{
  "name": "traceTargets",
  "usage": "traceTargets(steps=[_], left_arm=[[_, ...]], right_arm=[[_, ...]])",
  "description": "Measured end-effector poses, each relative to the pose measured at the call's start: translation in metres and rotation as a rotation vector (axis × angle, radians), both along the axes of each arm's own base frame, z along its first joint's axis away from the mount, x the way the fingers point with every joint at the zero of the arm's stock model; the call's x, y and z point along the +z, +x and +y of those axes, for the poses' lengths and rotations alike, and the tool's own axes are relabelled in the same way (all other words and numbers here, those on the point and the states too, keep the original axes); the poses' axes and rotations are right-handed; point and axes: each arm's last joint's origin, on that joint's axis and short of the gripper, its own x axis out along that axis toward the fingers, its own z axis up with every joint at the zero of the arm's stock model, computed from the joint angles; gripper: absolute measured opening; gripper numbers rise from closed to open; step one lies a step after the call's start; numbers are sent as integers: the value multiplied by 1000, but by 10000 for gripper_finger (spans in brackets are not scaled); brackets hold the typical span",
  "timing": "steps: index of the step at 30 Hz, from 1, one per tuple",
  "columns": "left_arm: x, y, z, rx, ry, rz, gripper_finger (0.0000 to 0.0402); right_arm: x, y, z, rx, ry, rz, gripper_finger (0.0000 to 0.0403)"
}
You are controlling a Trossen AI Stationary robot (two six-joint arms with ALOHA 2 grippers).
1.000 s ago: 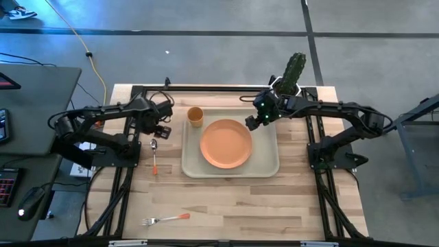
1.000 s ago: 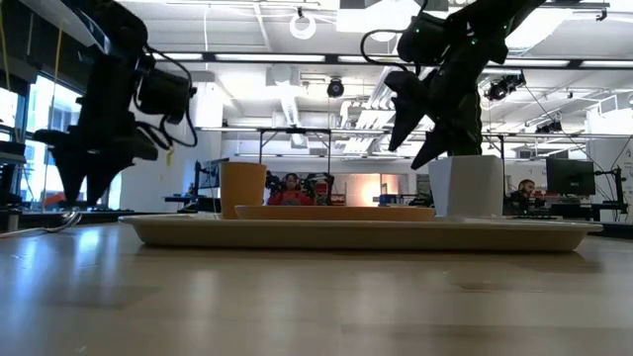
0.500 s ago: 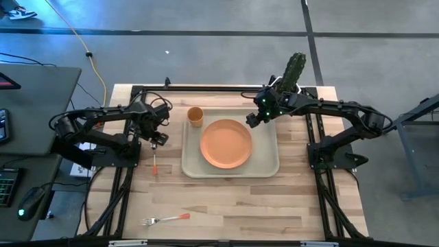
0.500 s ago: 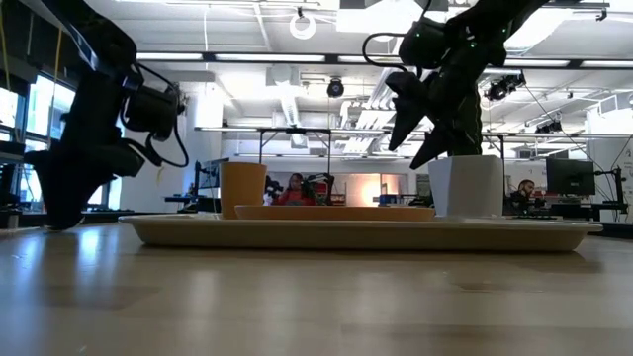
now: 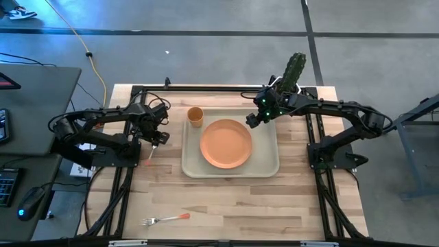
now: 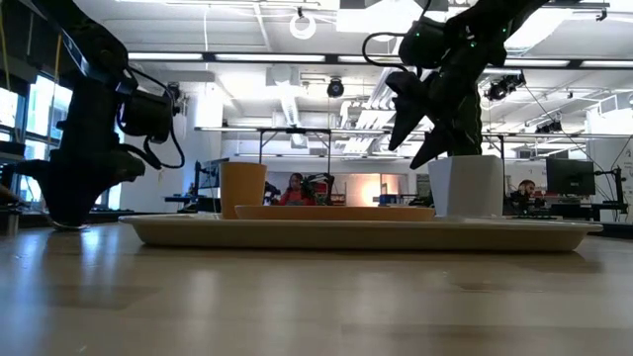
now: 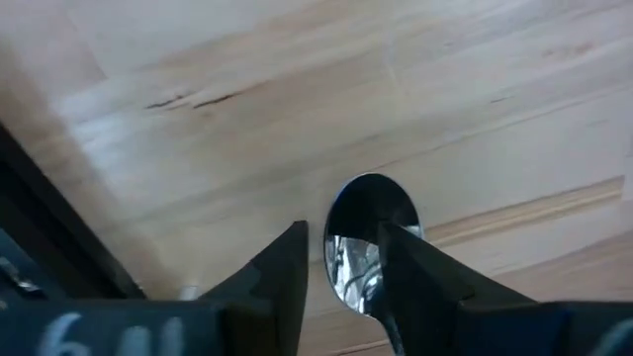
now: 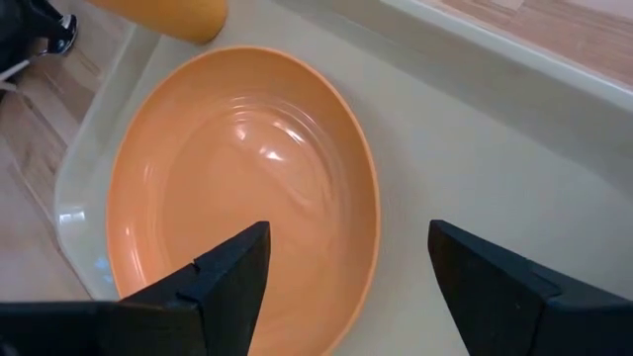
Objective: Pick and place plate/cup/fork/spoon on tray
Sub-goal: Put the orange spoon on the gray tray to the right of the orange plate
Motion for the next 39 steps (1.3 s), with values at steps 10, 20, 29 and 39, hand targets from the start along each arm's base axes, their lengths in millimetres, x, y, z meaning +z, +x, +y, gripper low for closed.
traceTargets(steps=[10,20,29,39], left_arm=[[-2,2,-3,32,-33,-32,11],[13,11,5,20,24,-46,3],[48,14,10,-5,136,-85,1],[125,19,14,5,335,-387,1]], right_arm=[[0,0,-1,-25,-14,8,266],[0,0,-1,-70,2,8,266],[0,1,3,-64,40,-5,266],[26,19,6,-73,128,-327,266]])
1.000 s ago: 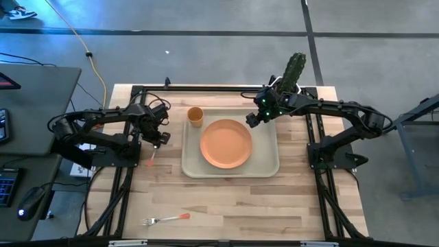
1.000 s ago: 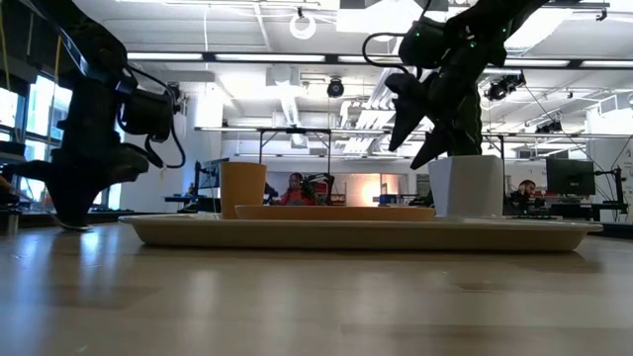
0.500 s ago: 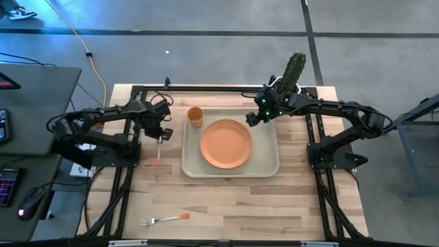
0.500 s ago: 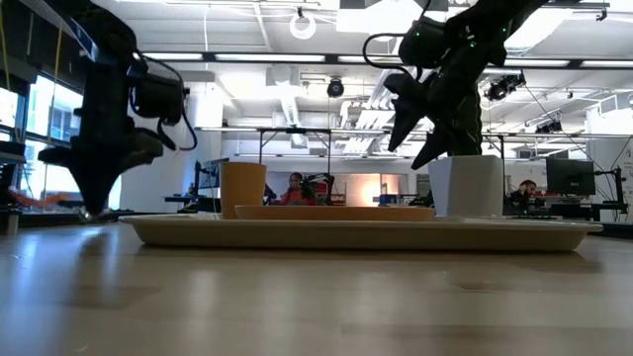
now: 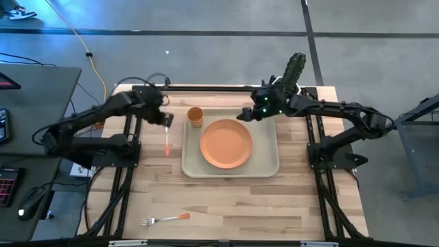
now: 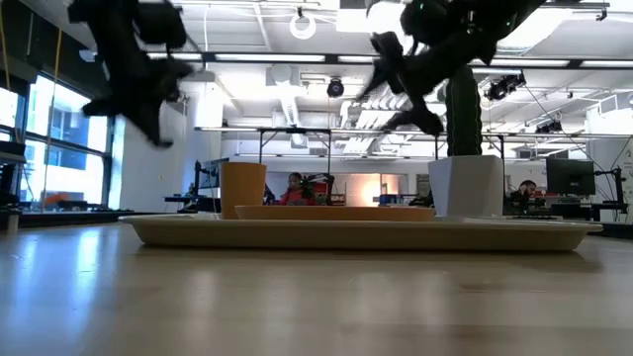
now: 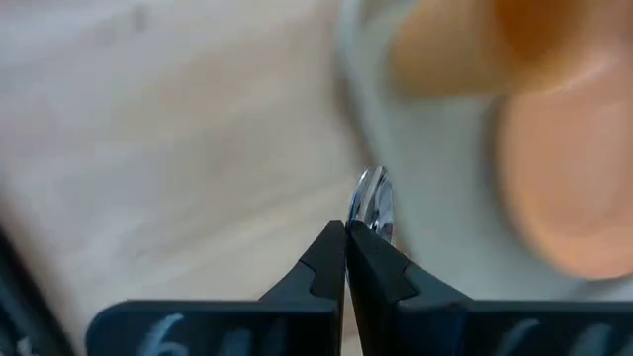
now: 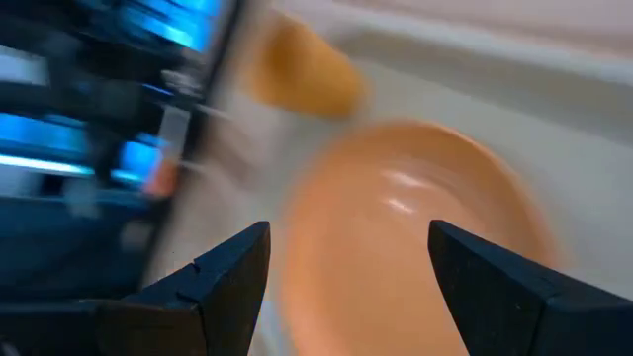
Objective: Pick and place plate/cup/fork/spoon on tray
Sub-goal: Put the orange spoon on the gray tray to the right of the orange plate
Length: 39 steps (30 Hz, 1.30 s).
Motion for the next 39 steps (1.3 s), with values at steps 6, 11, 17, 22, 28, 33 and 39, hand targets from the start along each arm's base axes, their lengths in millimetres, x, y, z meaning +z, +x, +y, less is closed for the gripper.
traceTargets(steps=[6,11,17,22,28,33,39], left_arm=[[54,8,6,-50,202,-218,1],[79,32,18,-121,318,-475,1],[76,76,33,-192,382,-642,0],[70,113,39,-267,404,-789,0],[72,132,44,-280,476,-918,0],[70,132,45,-259,522,-877,0],[67,139,44,-263,555,-871,0]], right_arm=[[27,19,10,52,-57,-302,266],[34,23,13,-2,-109,-362,266],[59,24,9,-72,-281,-396,266],[81,28,3,-60,-452,-302,250],[83,29,-7,-42,-502,-253,202],[87,29,-12,10,-521,-309,160],[92,26,-19,12,-539,-359,134]])
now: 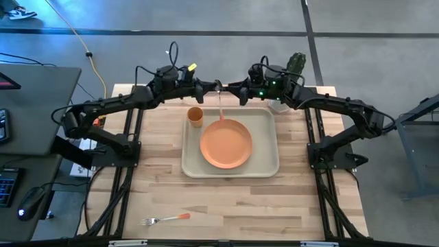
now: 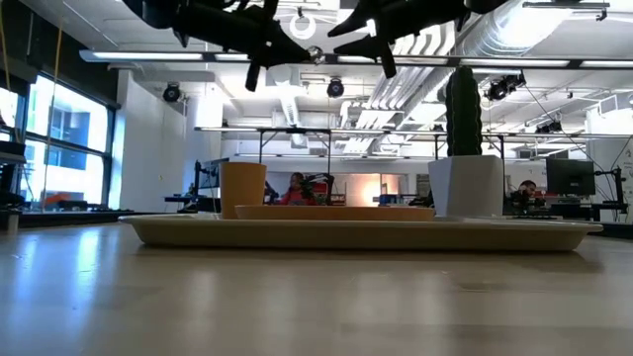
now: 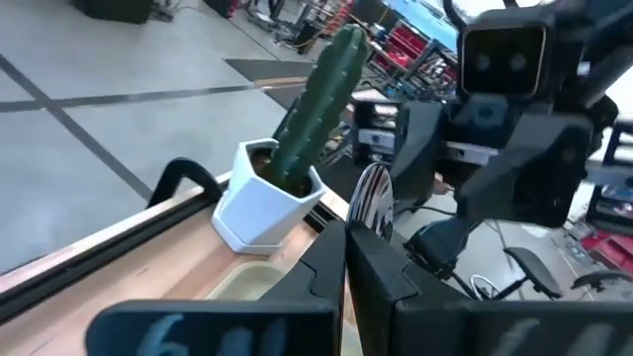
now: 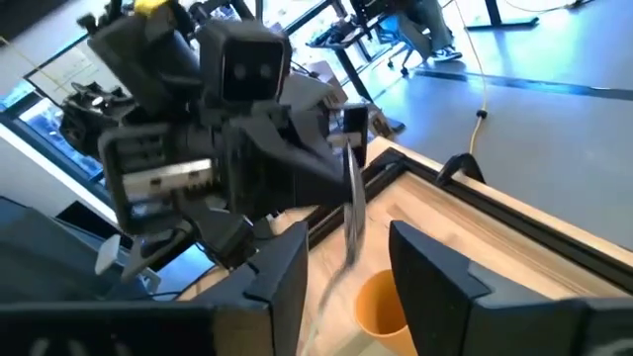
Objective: Pick and place plate/cup/fork/spoon on tray
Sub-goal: Put the orange spoon on the gray tray to the right of the orange plate
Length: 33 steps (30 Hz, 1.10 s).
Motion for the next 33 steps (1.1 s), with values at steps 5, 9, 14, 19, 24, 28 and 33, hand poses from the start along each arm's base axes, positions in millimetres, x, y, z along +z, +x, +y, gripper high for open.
traceTargets(steps=[5,9,14,19,24,28,33], left_arm=[[-8,15,-3,-33,0,-31,0],[-14,21,-5,-45,-1,-15,0],[-18,23,-3,-45,-6,-6,0],[-22,28,-3,-51,-7,-6,0],[-26,36,-3,-107,16,-46,0],[-28,37,-3,-119,-1,-42,0],[-28,35,0,-105,3,-39,0]], right_arm=[[0,-1,-2,-5,-5,2,134],[-4,-2,-3,-18,11,41,134],[-10,-4,-4,-46,4,105,133],[-11,-4,-4,-40,4,114,133],[-17,-1,-3,6,23,141,131],[-19,0,-1,4,37,161,106],[-20,-1,-2,5,41,168,22]])
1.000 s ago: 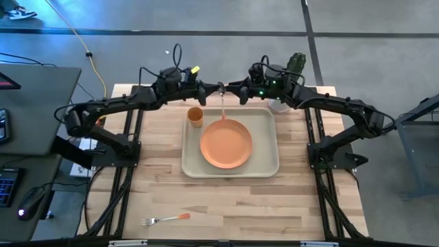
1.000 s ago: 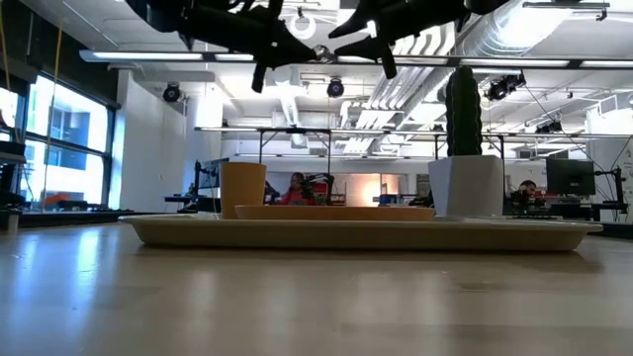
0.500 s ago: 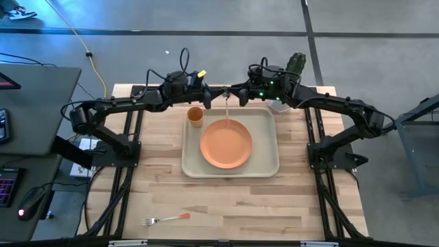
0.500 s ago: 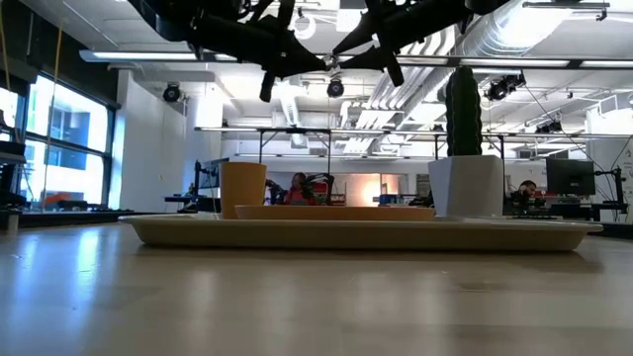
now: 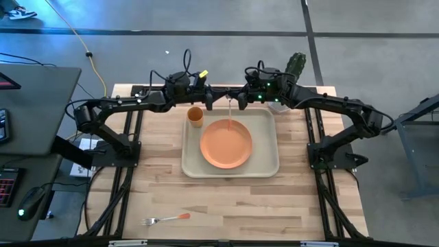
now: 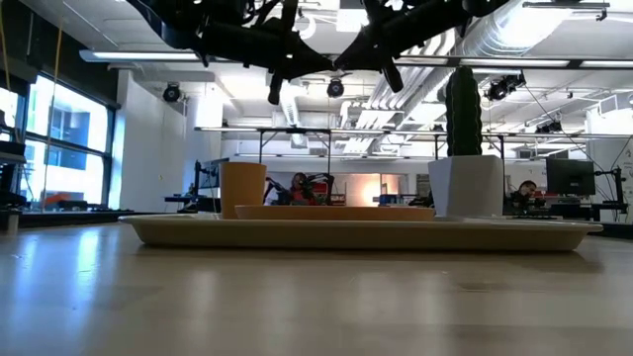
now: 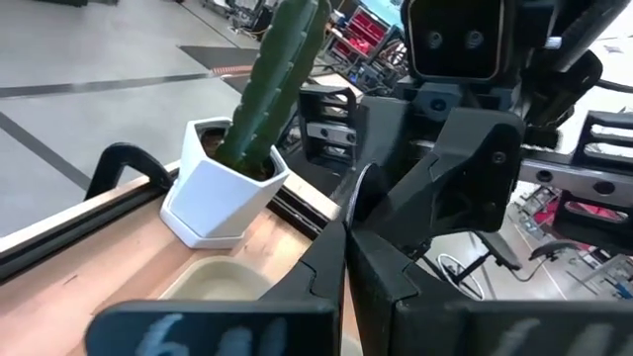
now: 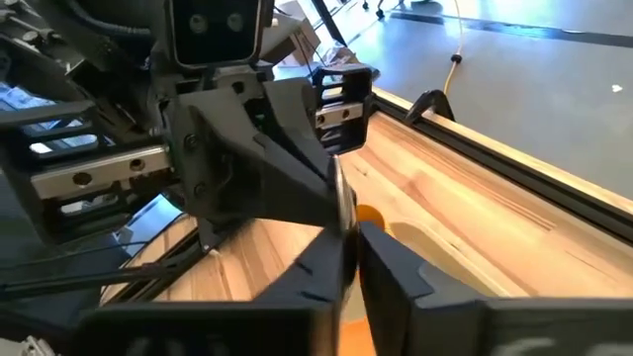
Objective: Pick and place plate/cup/fork/spoon on tray
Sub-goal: Put the orange spoon on the gray tray to the right of the orange plate
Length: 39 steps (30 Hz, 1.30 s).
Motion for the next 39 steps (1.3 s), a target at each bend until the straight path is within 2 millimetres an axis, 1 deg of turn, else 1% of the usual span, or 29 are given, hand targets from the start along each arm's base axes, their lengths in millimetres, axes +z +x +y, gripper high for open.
traceTargets(steps=[2,5,7,10,14,19,24,29,32,35,37,39], left_arm=[[0,-1,2,7,-8,0,1],[-1,-2,5,7,-11,3,6],[-1,-4,9,8,-15,8,15],[4,-13,18,4,-10,-9,31],[7,-26,28,3,-32,16,53],[11,-44,38,44,-25,68,76],[11,-64,39,58,31,201,87],[13,-79,40,69,69,280,88],[12,-82,42,82,52,292,88],[11,-84,44,91,44,297,88],[10,-85,43,91,35,308,88],[9,-85,43,90,31,314,88]], right_arm=[[-1,-1,-1,-3,-1,8,9],[-3,-3,-3,-13,17,30,10],[-8,-7,-5,-24,31,97,4],[-19,-15,-9,-41,56,202,4],[-20,-23,-9,-19,62,201,2],[-40,-38,-10,-49,126,223,1],[-73,-56,5,-86,241,246,1],[-92,-81,23,-204,239,321,0],[-94,-94,29,-256,257,292,0],[-98,-104,35,-275,283,281,0],[-108,-109,38,-295,304,310,0],[-122,-113,40,-311,341,347,0]])
